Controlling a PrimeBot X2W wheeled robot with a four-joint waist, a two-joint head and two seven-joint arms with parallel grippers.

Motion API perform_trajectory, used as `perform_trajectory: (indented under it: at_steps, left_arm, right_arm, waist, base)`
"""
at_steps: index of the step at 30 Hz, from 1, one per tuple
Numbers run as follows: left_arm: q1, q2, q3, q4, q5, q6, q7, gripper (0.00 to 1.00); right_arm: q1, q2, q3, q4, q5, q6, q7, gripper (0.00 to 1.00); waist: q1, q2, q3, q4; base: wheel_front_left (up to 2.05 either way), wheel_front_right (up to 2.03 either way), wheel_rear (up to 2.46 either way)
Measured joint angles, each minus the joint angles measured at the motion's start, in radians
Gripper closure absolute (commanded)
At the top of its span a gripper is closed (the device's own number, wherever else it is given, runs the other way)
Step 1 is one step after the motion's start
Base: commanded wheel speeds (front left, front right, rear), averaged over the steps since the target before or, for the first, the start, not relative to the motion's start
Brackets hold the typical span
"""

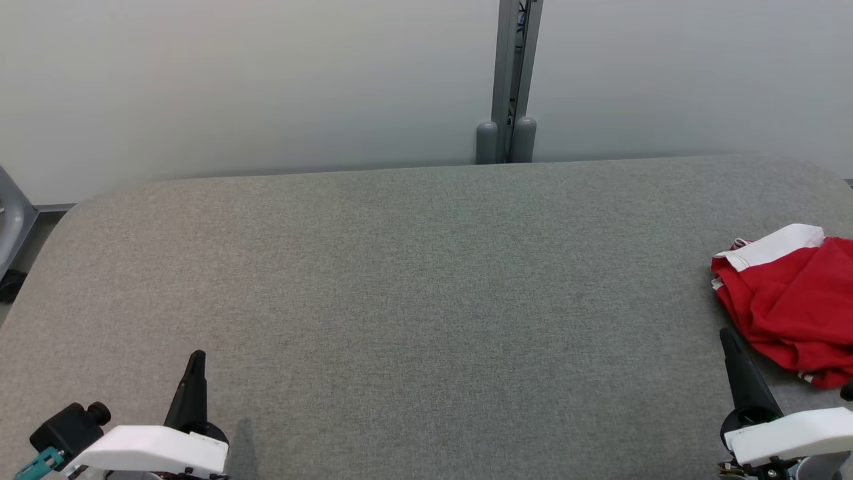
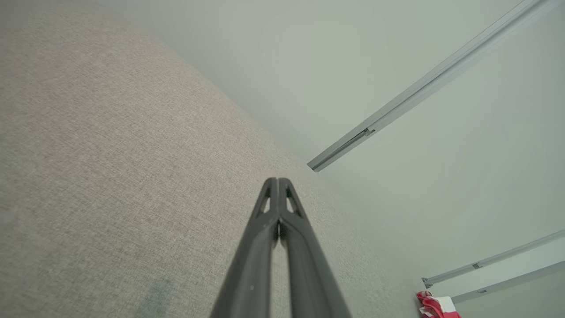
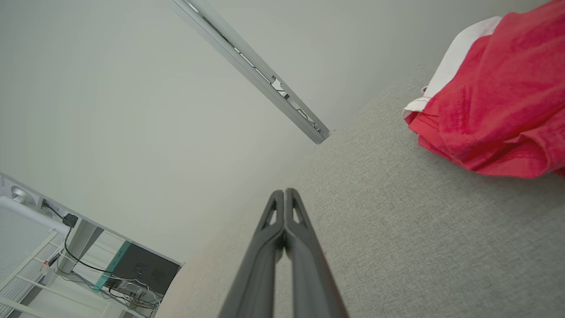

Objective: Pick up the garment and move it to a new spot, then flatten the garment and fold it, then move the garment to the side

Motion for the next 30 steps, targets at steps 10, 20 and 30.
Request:
perform_trajectory:
  at_steps: [10,20,30]
  left_arm:
    - [-0.019,-0.013,0.028,0.012,-0.102,-0.026,0.024,1.0]
    - [-0.036,-0.029,0.054,0.021,-0.191,-0.051,0.045,1.0]
    - [-0.05,-0.041,0.077,0.03,-0.274,-0.072,0.067,1.0]
  right_arm:
    - [-0.019,0.001,-0.009,0.021,0.117,0.0,0.014,1.0]
    - [-0.033,0.002,-0.016,0.039,0.224,0.0,0.025,1.0]
    - [-0.048,0.003,-0.021,0.054,0.319,0.0,0.035,1.0]
  waist:
    - [0.0,0.0,0.002,0.0]
    - [0.0,0.0,0.004,-0.001]
    - [0.0,0.0,0.006,-0.002]
  base:
    - [0.0,0.0,0.0]
    - [0.0,0.0,0.0]
    - [0.0,0.0,0.0]
